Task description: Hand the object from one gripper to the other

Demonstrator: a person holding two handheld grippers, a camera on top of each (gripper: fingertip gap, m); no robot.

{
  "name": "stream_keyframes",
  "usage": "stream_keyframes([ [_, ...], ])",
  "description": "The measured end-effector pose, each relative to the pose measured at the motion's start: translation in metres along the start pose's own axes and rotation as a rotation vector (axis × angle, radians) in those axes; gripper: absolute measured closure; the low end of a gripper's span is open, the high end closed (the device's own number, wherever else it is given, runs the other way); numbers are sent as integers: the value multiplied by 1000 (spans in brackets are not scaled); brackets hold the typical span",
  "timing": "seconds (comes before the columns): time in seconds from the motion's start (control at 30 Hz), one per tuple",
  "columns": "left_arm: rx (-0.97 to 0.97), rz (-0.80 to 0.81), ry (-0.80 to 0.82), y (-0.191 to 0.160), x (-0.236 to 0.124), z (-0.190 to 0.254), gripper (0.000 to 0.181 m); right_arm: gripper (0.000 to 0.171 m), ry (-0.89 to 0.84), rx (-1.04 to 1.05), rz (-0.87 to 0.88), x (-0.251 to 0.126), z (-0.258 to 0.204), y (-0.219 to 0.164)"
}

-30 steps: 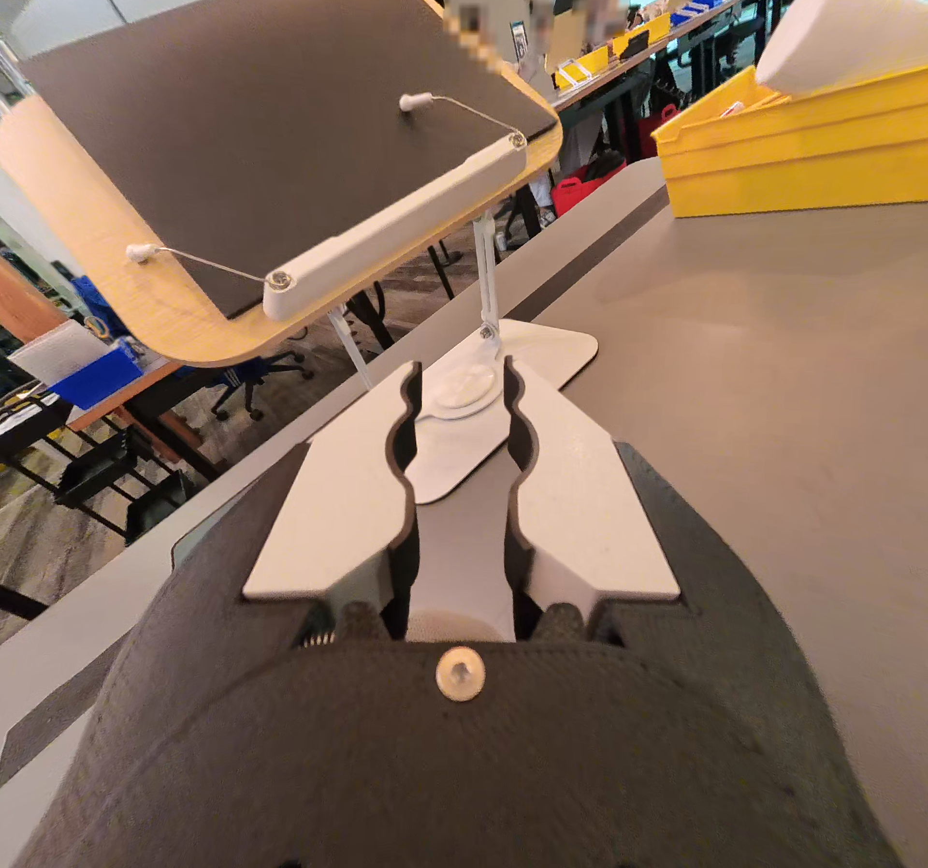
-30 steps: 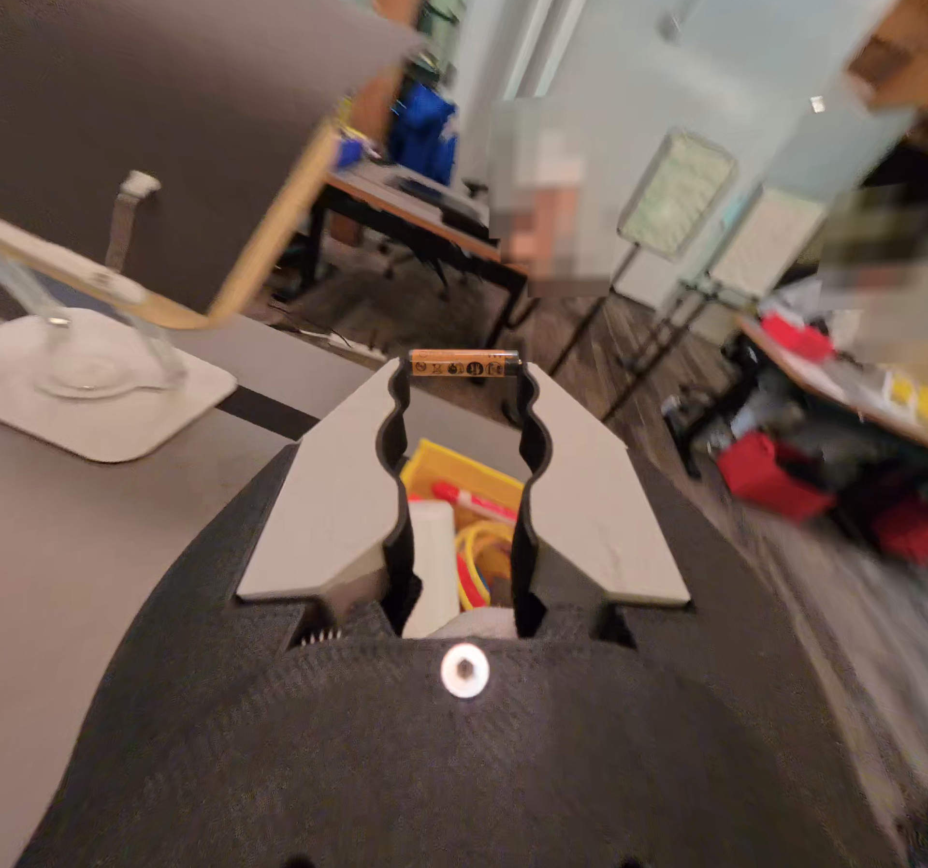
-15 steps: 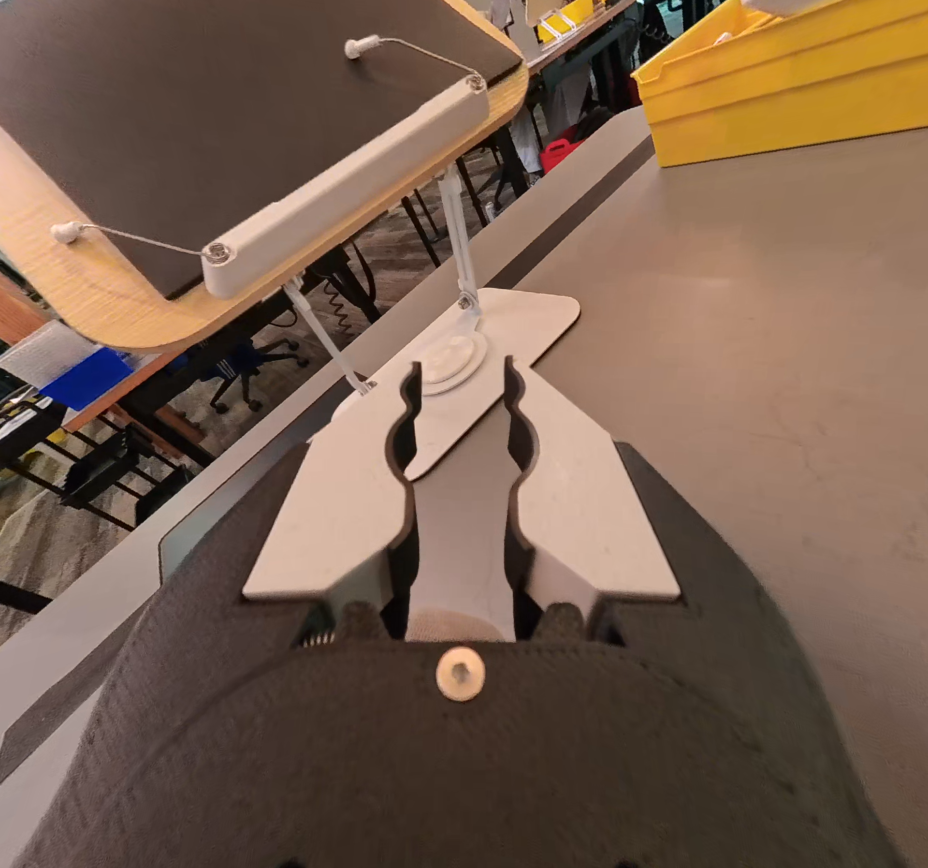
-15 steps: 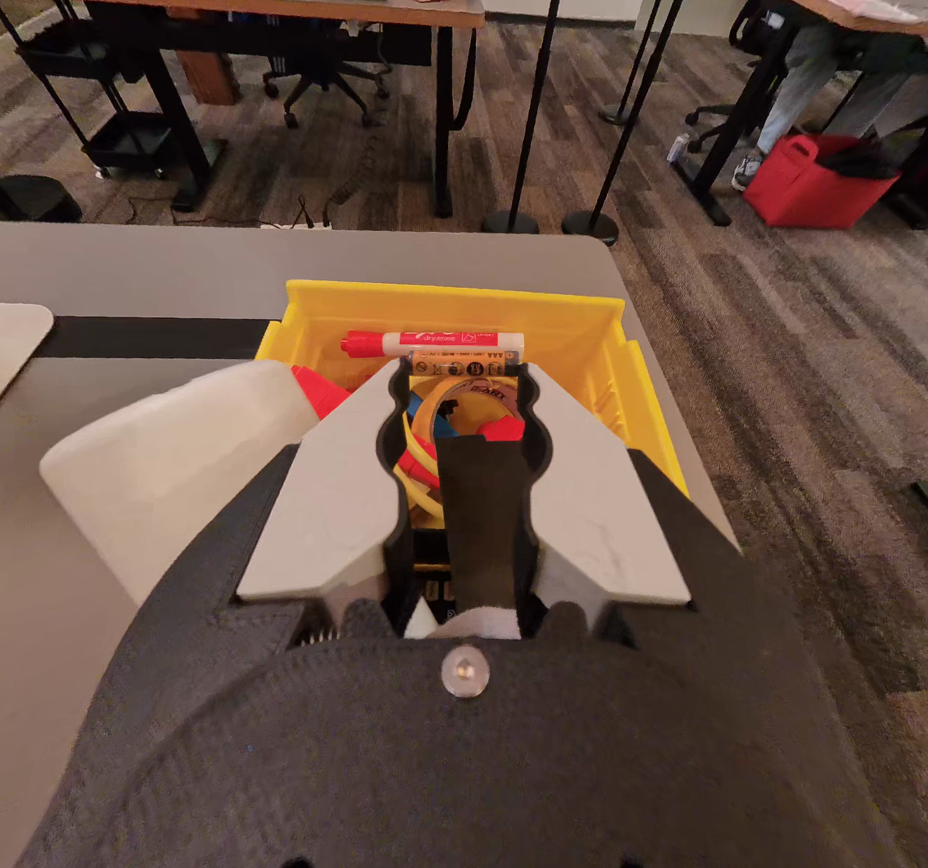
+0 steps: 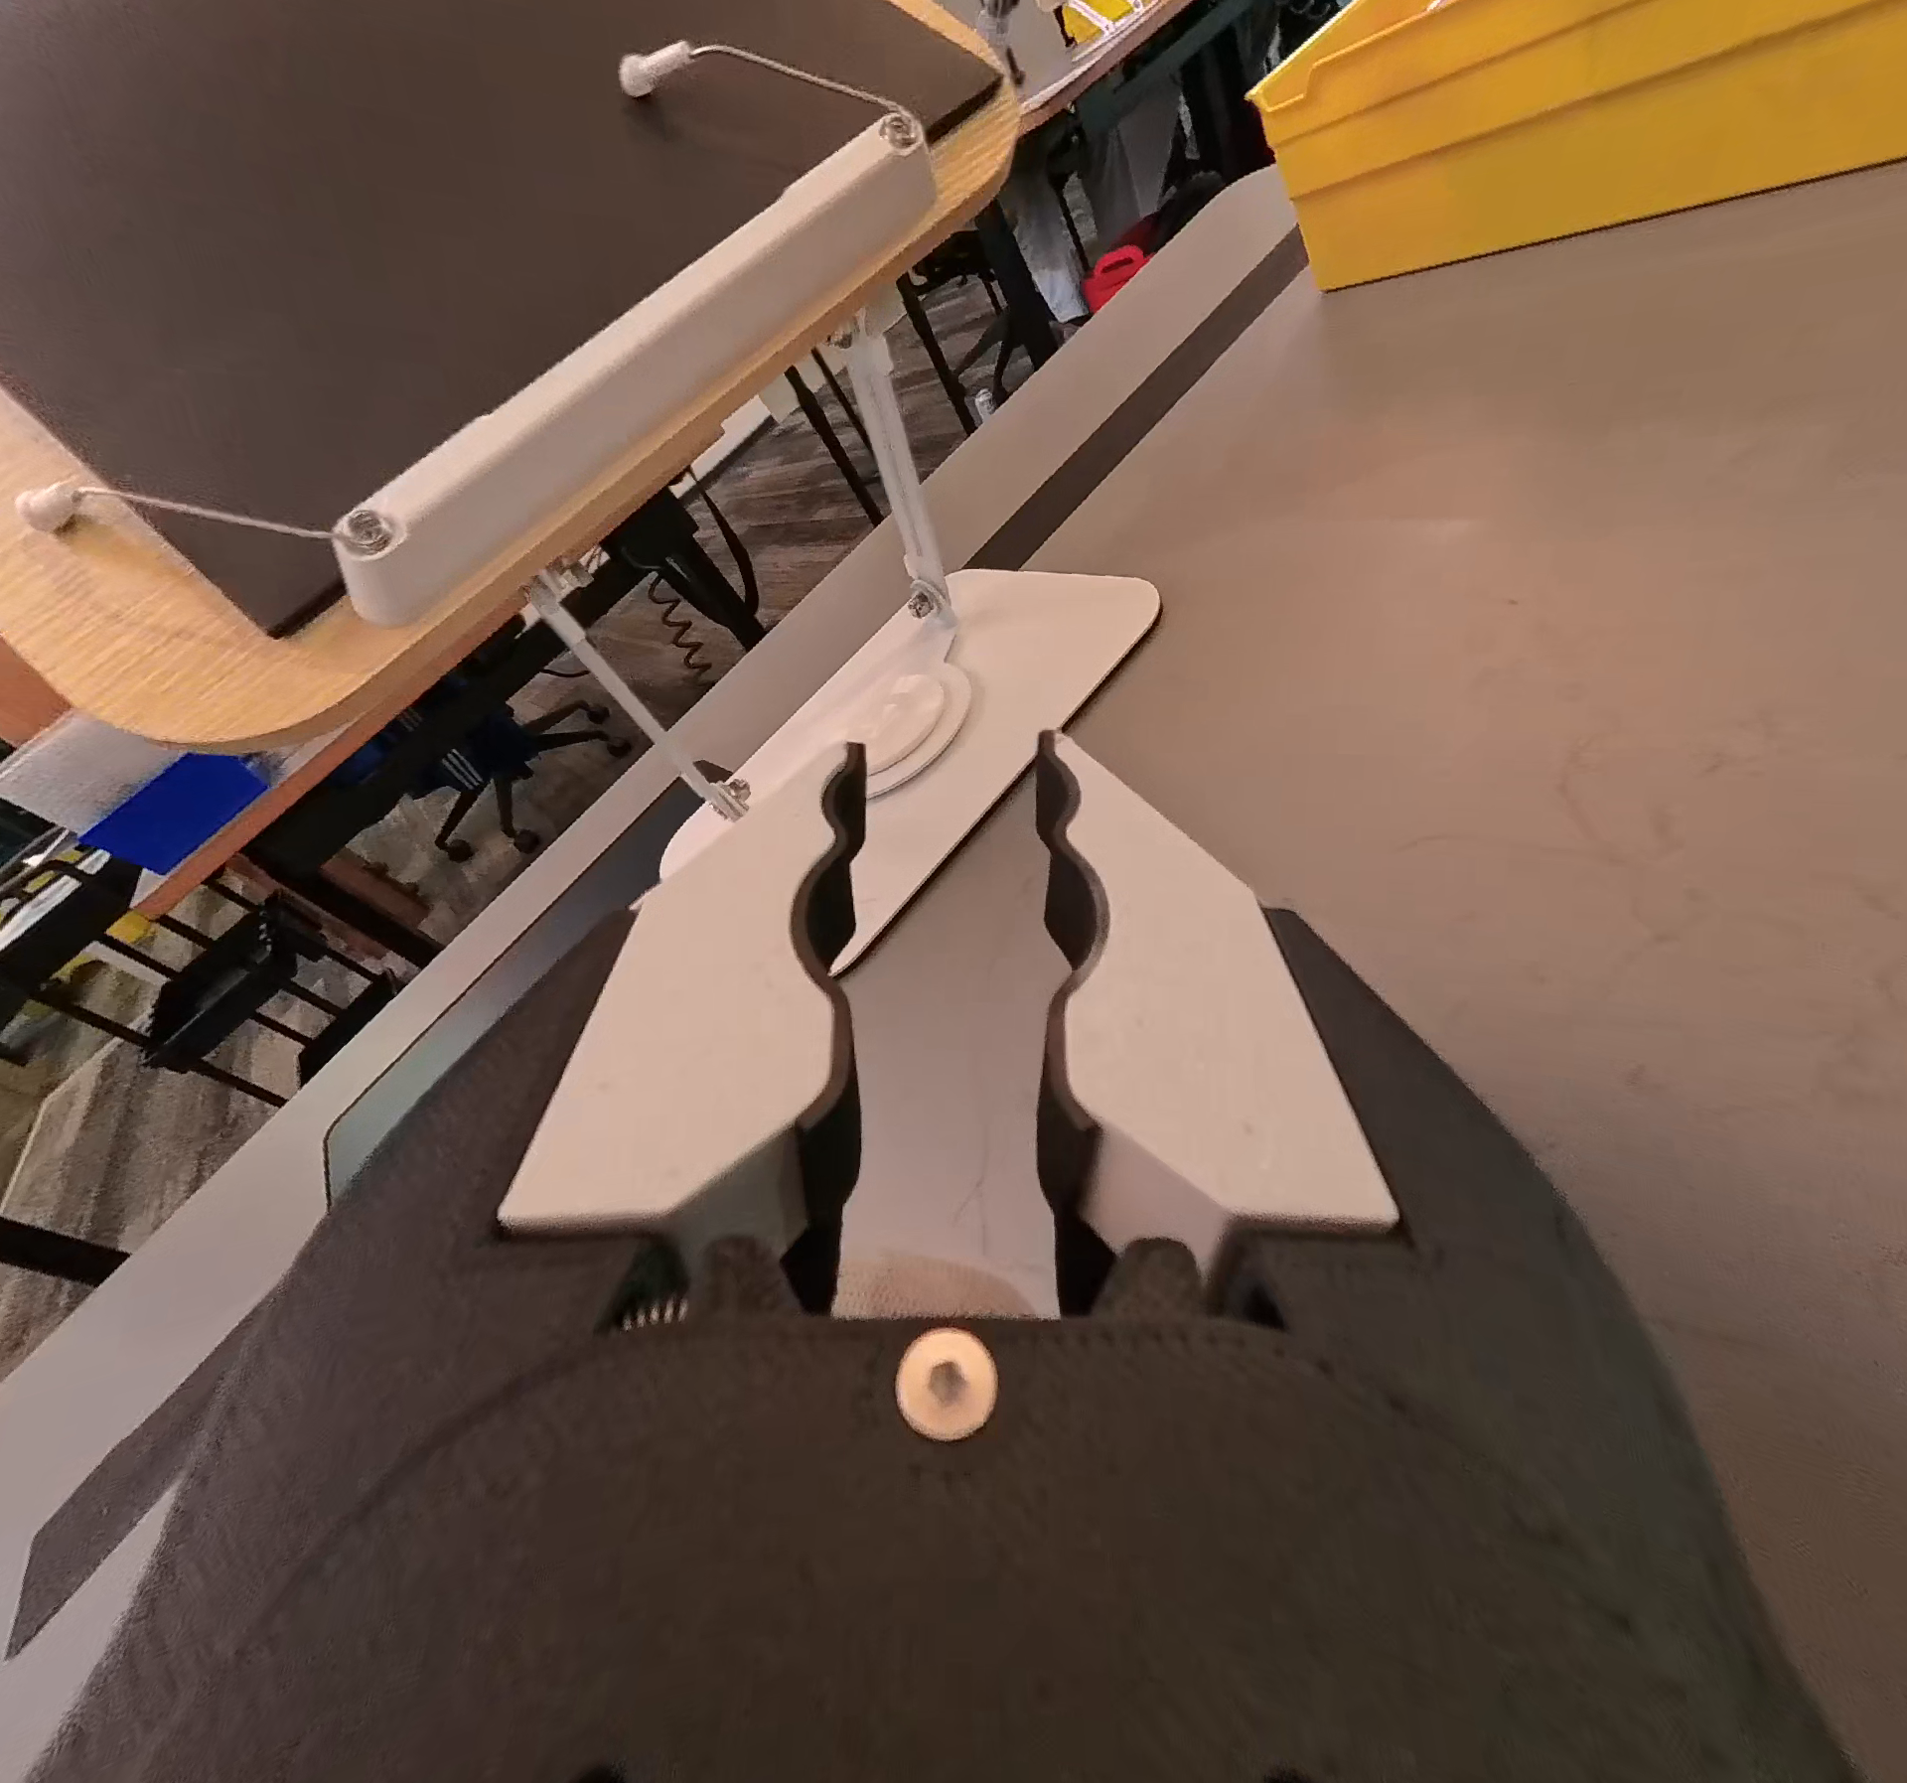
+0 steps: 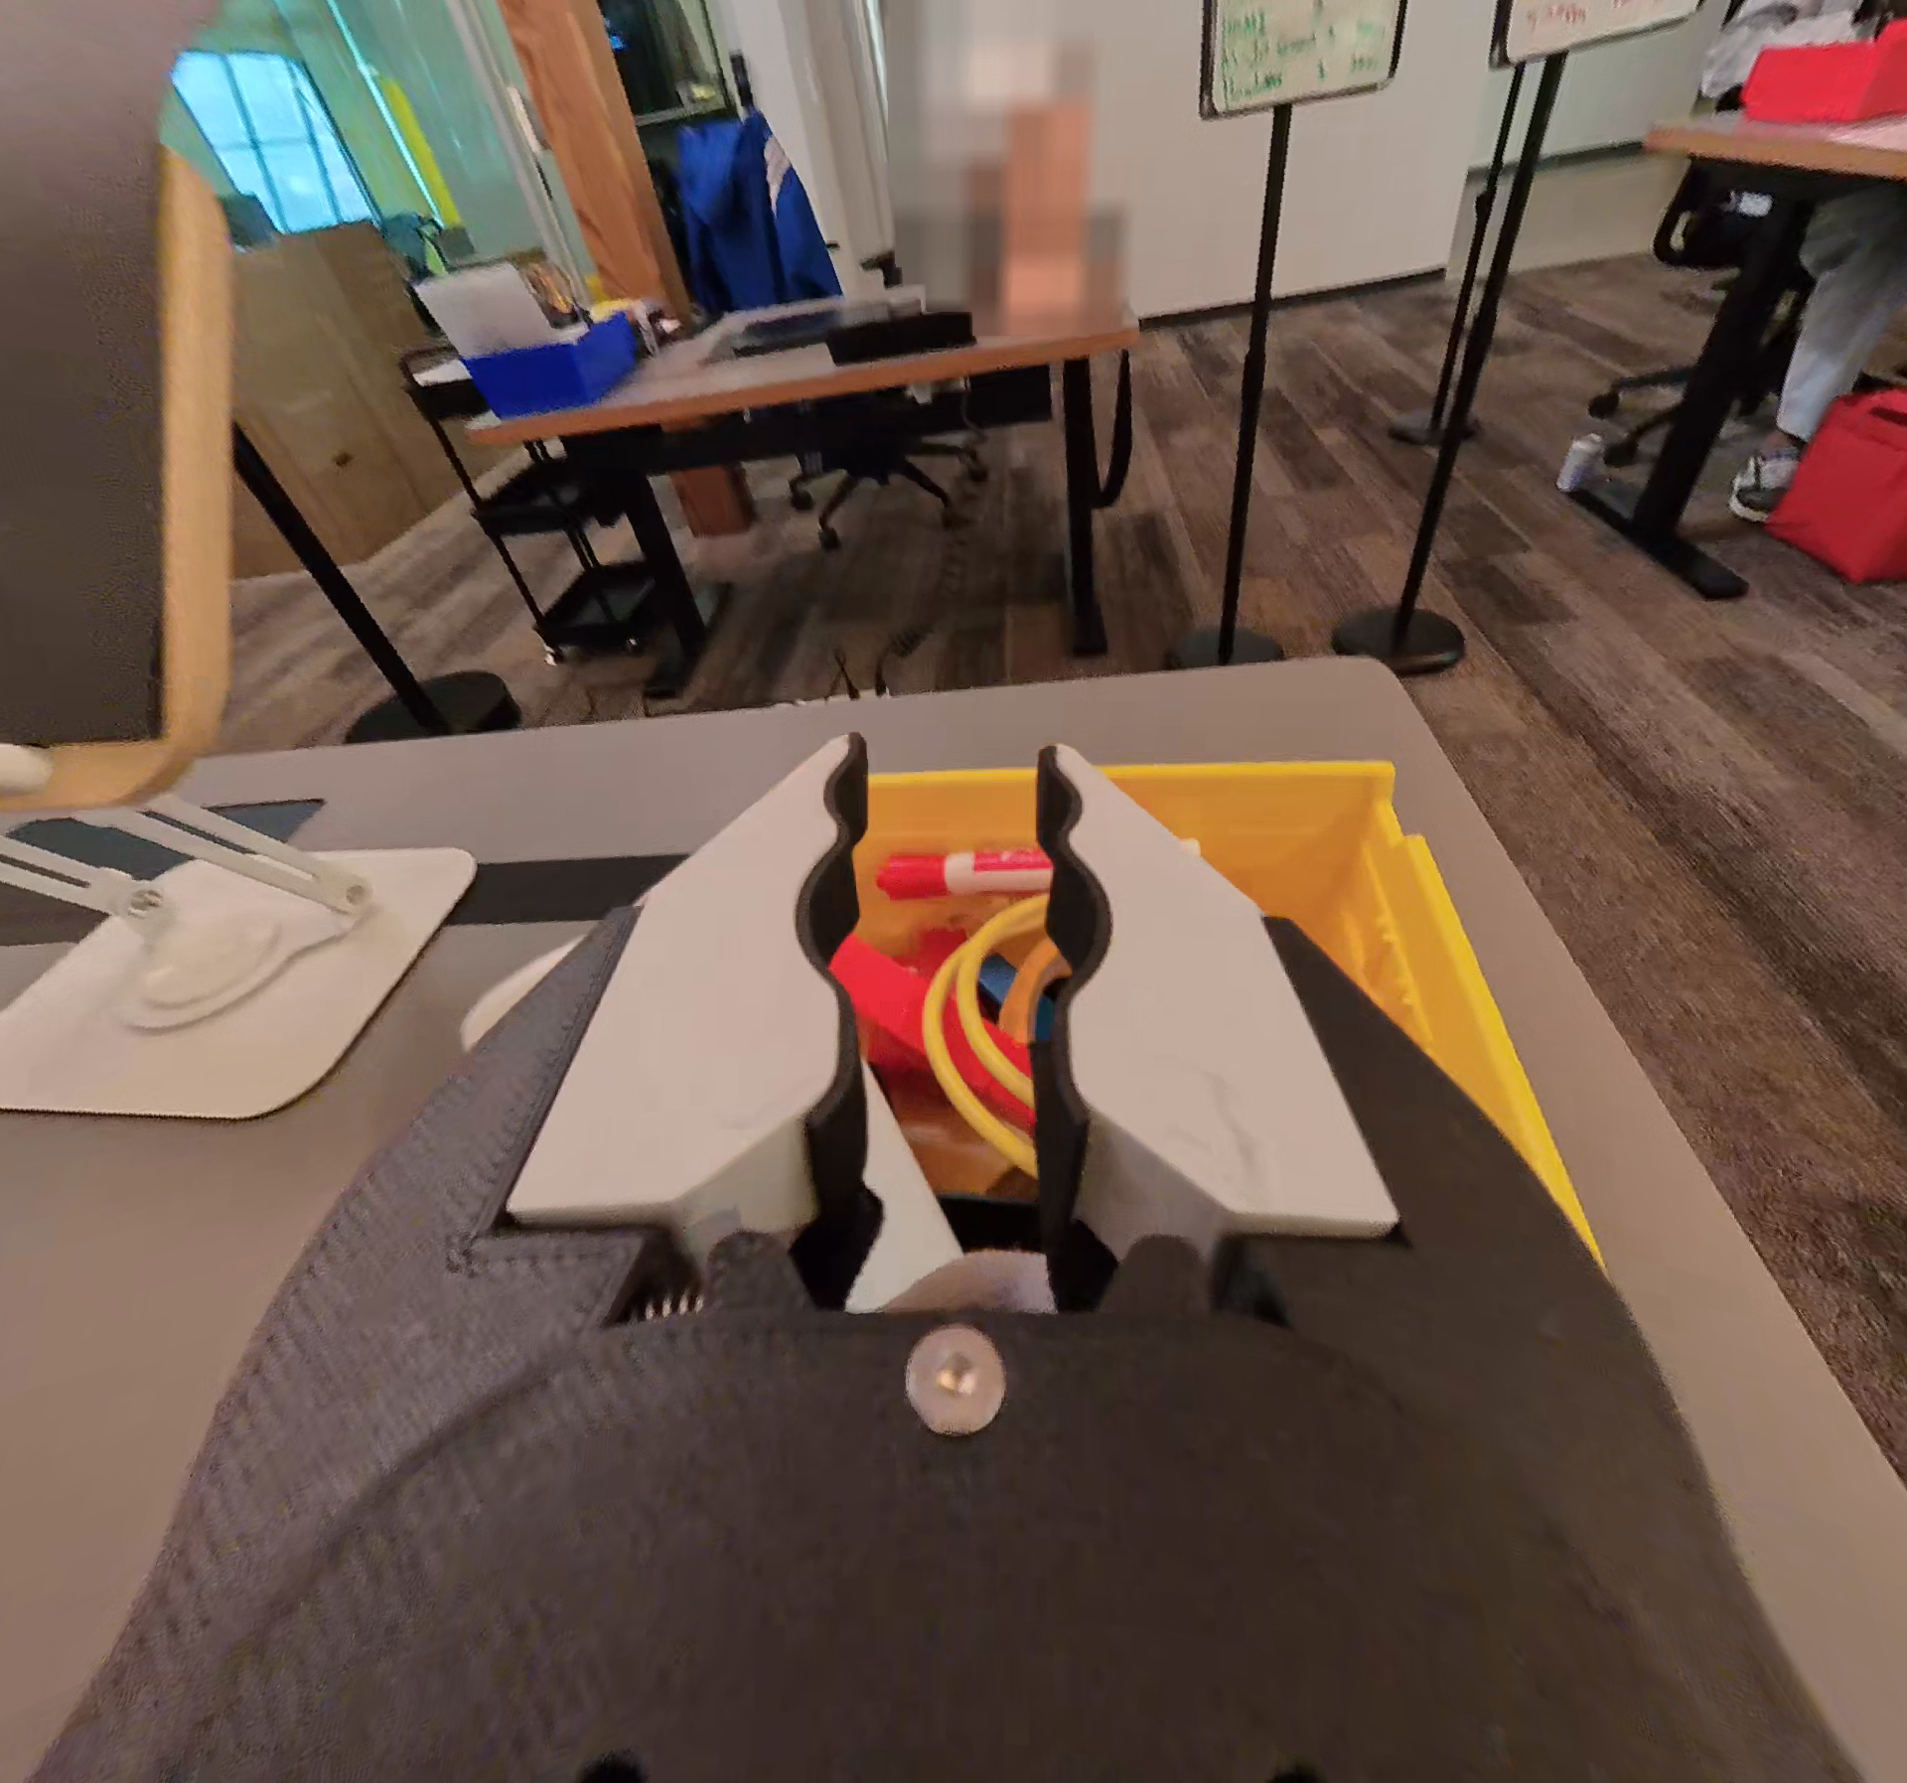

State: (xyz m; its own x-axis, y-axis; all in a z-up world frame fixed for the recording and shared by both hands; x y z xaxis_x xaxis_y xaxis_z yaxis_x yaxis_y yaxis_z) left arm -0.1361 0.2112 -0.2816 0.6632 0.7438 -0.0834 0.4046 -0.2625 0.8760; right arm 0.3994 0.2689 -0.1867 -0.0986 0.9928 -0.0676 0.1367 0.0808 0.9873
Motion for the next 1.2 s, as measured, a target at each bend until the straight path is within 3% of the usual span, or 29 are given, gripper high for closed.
stream_keyframes([
  [0.23,20,-1,-14,2,1,4,151,147,57,-39,97,-4,-28,29],
  [0.43,82,-41,9,8,3,5,150,146,243,-241,108,26,-132,52],
  [0.5,131,-41,10,11,7,14,151,138,283,-343,92,29,-177,58],
  [0.63,223,-96,0,-7,13,26,151,95,324,-493,76,-18,-245,80],
  [0.7,204,-84,-34,-8,12,31,151,112,297,-544,-19,-66,-232,68],
  [0.77,184,-73,-59,-6,12,35,150,116,184,-585,-142,-126,-185,35],
  [0.87,193,-54,-69,-2,12,34,150,111,64,-489,-398,-227,-108,-53],
  [0.93,149,-49,-80,-3,13,34,150,110,-50,-438,-442,-275,-61,-94],
  [1.0,116,-51,-70,-3,15,31,150,114,-142,-397,-568,-311,-18,-133],
  [1.17,117,-65,-46,-3,14,32,150,121,-65,-419,-590,-351,5,-180],
  [1.2,126,-67,-43,-3,15,32,150,137,-46,-375,-492,-351,10,-184],
])
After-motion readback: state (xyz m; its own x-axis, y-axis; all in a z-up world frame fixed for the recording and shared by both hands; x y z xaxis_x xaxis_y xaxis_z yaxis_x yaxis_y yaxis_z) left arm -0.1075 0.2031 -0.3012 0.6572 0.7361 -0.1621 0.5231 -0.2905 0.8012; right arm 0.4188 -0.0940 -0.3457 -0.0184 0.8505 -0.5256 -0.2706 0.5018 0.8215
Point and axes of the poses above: each gripper's, where its closed fingertips meet, x out along the fingers, y out of its top, z = x × y across the jaws, the point moved 7 cm from there along -x, back along the fingers, and after that the axes turned 5 degrees about z, right-handed, at the moved point
